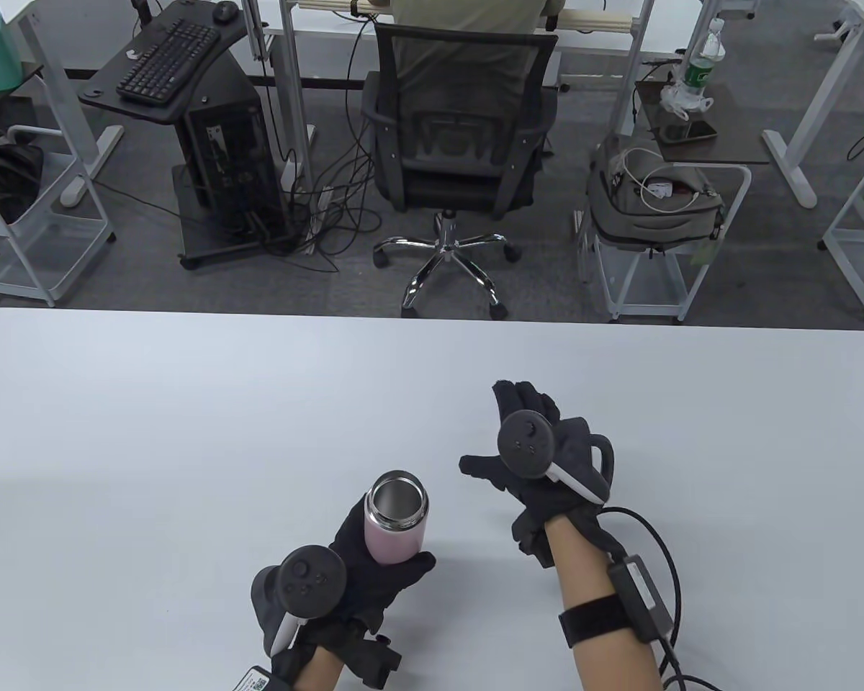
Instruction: Close thermos by twisting cap
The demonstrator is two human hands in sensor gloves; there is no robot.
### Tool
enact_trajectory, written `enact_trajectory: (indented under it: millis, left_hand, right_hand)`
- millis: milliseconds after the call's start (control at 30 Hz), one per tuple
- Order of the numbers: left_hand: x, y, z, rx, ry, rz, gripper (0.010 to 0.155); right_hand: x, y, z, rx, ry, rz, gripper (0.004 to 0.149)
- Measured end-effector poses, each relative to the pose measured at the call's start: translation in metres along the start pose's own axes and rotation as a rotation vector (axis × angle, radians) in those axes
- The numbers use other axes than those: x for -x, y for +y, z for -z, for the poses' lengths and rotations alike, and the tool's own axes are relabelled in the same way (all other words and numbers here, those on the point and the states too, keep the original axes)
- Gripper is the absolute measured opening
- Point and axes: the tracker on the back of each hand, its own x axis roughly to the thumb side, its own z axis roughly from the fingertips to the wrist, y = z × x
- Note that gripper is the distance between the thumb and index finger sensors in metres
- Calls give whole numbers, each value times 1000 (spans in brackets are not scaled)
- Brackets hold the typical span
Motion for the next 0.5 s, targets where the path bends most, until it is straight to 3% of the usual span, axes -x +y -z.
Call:
enact_trajectory:
  millis: [133, 233, 500]
  left_hand:
    - [0, -1, 0, 13, 0, -4, 119]
    - [1, -1, 2, 12, 5, 1, 119]
    - [2, -6, 7, 37, 25, 33, 119]
  right_hand:
    - [19, 55, 38, -133, 199, -106, 105]
    - [29, 75, 47, -133, 283, -87, 102]
    - [40, 84, 51, -11, 367, 17, 85]
